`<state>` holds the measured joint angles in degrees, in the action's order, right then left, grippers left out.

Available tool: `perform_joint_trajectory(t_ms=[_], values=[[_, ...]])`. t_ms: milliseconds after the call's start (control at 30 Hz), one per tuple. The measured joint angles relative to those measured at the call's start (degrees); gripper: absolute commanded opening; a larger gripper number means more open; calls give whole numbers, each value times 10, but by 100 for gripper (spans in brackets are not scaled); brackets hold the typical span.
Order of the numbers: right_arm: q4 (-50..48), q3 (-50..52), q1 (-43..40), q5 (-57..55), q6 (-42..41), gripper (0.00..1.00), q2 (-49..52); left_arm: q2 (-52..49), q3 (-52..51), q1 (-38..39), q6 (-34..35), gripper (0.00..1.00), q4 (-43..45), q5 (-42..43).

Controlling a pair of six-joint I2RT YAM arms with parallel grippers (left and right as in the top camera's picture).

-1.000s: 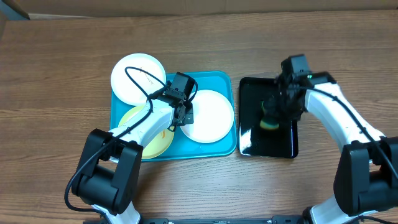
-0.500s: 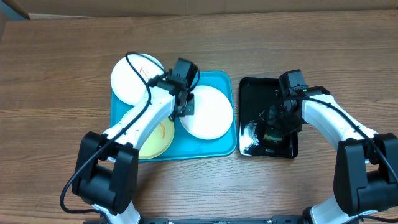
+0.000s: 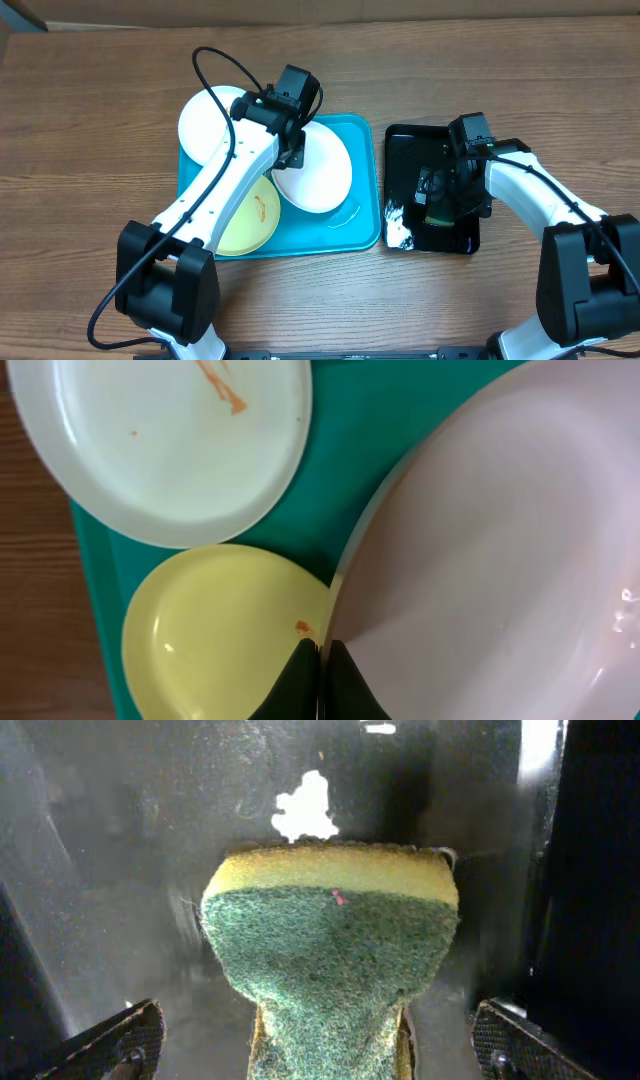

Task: Clean dirty plates on tray and stack at the side
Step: 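Lift the white plate with the left gripper off the teal tray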

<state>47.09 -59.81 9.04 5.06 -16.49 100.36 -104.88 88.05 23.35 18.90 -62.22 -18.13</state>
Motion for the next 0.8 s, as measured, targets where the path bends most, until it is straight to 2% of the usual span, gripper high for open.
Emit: perform_joint_trajectory(t_ms=[367, 533, 800], values=[[0, 0, 0, 0, 0, 100, 0, 97, 1, 19, -1, 4, -19, -89], [-1, 0, 0, 0, 0, 100, 0, 137, 4, 74, -1, 4, -20, -165], [-3, 0, 0, 0, 0, 100, 0, 137, 5, 163, -1, 4, -28, -304]])
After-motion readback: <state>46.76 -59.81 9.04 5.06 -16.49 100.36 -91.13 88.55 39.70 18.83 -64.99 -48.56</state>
